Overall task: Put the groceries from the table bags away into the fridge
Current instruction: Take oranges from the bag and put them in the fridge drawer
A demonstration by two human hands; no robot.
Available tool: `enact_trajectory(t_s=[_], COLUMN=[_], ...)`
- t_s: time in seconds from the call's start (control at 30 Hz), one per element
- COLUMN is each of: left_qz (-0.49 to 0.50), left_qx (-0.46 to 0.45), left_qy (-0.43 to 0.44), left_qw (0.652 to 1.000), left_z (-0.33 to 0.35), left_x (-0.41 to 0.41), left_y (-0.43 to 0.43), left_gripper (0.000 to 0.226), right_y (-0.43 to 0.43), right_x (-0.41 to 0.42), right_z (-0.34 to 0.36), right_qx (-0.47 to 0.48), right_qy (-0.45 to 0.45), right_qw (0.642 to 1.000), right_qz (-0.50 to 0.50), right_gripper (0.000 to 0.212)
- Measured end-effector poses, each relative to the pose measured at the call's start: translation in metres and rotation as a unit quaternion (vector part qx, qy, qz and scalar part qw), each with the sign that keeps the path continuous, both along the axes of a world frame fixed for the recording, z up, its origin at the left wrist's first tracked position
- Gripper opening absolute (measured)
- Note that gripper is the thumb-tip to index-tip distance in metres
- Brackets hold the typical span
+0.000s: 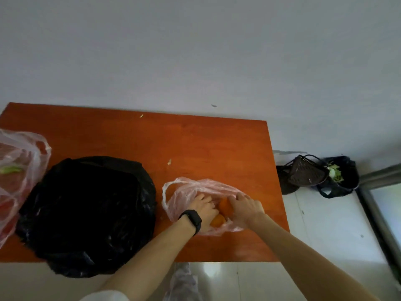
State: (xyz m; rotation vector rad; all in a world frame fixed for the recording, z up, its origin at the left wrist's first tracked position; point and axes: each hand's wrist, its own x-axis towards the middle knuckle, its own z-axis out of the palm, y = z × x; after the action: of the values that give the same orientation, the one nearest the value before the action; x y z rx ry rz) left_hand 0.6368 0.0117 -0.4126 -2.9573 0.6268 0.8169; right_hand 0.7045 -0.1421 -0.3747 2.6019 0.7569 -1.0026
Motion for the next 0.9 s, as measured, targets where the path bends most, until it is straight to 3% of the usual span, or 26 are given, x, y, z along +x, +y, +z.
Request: enact_trajectory(t_s=[0.23,0.33,0.5,0.7,0.8,0.9], left_qz=[-0.043,0.028,0.207,0.255,0.273,0.272], left_qx=[0.004,-0.091,-0.287,-0.339,-0.356,-0.349], left_qy=[0.012,0.059,0.143,0.195,0.230,0.268], left_qw=[0.999,0.994,0.924,0.884,0.864,0.856], left_z=[-0.014,-0.014,-0.012,0.017,0.029,0.038], left_x=[0.023,0.021,0.011,0.021,0.029,0.036], left_y=[0.000,0.001,0.019,0.039,0.044,0.043], left_gripper=[0.068,0.065,0.053,0.051,0.064,0.077], right_y=[-0.005,-0.012,-0.026,-0.037,-0.041,-0.042], right_x=[-0.002,-0.006,-0.008,-0.003,0.004,0.008], right_z=[-0.028,-0.035,-0.029,0.001,0.016,0.034], right_qx=[0.027,0.069,0.201,0.284,0.275,0.257], right_qy=[-0.019,-0.019,0.032,0.082,0.102,0.107], right_qw=[0.995,0.987,0.948,0.914,0.904,0.905], right_qz=[-0.095,-0.144,-0.243,-0.279,-0.312,-0.321], right_gripper=[0.070,0.065,0.075,0.068,0.079,0.075])
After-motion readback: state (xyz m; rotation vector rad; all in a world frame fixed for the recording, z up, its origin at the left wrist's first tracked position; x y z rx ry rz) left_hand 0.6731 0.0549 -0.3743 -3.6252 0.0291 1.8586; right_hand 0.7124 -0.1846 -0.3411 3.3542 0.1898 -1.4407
